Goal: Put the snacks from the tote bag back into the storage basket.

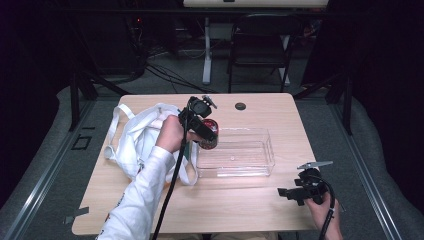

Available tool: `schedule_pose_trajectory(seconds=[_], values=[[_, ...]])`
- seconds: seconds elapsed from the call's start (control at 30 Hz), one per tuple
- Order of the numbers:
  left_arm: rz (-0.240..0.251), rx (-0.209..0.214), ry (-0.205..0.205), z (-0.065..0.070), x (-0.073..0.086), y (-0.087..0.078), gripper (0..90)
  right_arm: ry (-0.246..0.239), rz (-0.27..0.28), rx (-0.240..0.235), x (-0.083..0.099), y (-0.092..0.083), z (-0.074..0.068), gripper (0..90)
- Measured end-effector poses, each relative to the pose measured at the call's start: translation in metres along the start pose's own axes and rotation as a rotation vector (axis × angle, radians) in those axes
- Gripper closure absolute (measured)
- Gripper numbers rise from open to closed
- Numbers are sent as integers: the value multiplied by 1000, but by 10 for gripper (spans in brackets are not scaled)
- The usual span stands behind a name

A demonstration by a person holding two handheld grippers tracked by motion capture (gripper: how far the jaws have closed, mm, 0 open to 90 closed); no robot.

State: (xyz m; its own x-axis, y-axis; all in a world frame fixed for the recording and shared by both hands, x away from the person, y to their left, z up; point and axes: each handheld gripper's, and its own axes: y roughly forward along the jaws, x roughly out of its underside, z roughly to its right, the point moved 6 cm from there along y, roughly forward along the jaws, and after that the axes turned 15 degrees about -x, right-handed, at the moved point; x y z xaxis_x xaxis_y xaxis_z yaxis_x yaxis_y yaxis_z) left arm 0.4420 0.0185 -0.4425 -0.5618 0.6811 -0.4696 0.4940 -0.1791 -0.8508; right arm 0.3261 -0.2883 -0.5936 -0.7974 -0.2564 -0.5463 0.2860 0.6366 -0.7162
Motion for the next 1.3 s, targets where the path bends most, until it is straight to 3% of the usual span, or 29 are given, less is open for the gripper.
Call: schedule_pose_trajectory(seconds=[0.5, 1.3], values=[[-32, 43, -9, 18, 12, 29, 258, 1, 1, 0, 1, -1, 0, 140], [-104, 82, -28, 30, 42, 64, 258, 3, 1, -3, 0, 0, 0, 141]])
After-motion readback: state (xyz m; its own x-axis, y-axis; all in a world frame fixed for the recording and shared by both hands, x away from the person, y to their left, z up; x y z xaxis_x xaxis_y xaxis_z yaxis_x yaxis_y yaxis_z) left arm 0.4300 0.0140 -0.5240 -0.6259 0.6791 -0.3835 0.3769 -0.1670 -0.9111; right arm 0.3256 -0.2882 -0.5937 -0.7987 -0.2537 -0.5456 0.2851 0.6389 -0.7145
